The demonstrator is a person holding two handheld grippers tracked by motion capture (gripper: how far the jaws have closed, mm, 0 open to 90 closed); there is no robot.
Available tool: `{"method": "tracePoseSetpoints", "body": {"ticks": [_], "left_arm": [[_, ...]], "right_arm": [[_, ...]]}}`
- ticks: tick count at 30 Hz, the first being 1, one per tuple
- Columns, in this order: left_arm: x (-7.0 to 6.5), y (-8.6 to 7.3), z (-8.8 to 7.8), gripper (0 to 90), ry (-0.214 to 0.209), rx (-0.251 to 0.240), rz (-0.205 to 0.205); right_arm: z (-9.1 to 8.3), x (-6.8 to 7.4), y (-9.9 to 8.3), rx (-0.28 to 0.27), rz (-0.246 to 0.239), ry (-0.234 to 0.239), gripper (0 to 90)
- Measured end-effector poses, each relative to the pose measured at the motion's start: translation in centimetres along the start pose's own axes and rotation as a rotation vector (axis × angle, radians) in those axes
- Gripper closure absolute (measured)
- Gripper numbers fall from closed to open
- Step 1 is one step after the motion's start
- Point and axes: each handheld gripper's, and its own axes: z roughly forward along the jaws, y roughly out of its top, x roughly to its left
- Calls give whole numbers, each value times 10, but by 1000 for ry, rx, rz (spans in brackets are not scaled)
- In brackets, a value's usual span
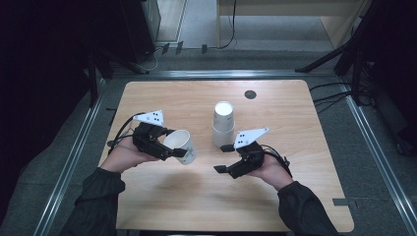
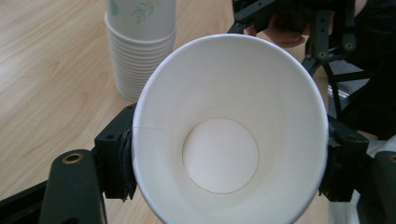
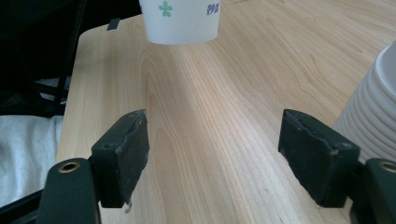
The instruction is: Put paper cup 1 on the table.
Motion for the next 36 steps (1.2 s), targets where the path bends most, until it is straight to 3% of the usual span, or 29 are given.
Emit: {"method": "tracePoseSetpoints", "body": {"ticks": [9,12,16,29,31,36], "left_arm": [[21,-14,-8,239,85,30,-31],[28,-19,-10,239,110,34,-44],[38,-25,-11,239,154,55,-68],[65,-44,-16,239,266,106,-140],[68,-47,-17,239,300,118,-137],[77,-55,-18,239,319,123,-167]], "right_arm": [[0,0,-3,-39,-3,-51,188],[2,0,-5,-25,-25,-83,169],[5,-2,-7,4,-15,-96,169],[9,-5,-9,45,-3,-102,170],[10,-5,-9,53,-4,-106,169],[13,-4,-10,76,-9,-114,170]]}}
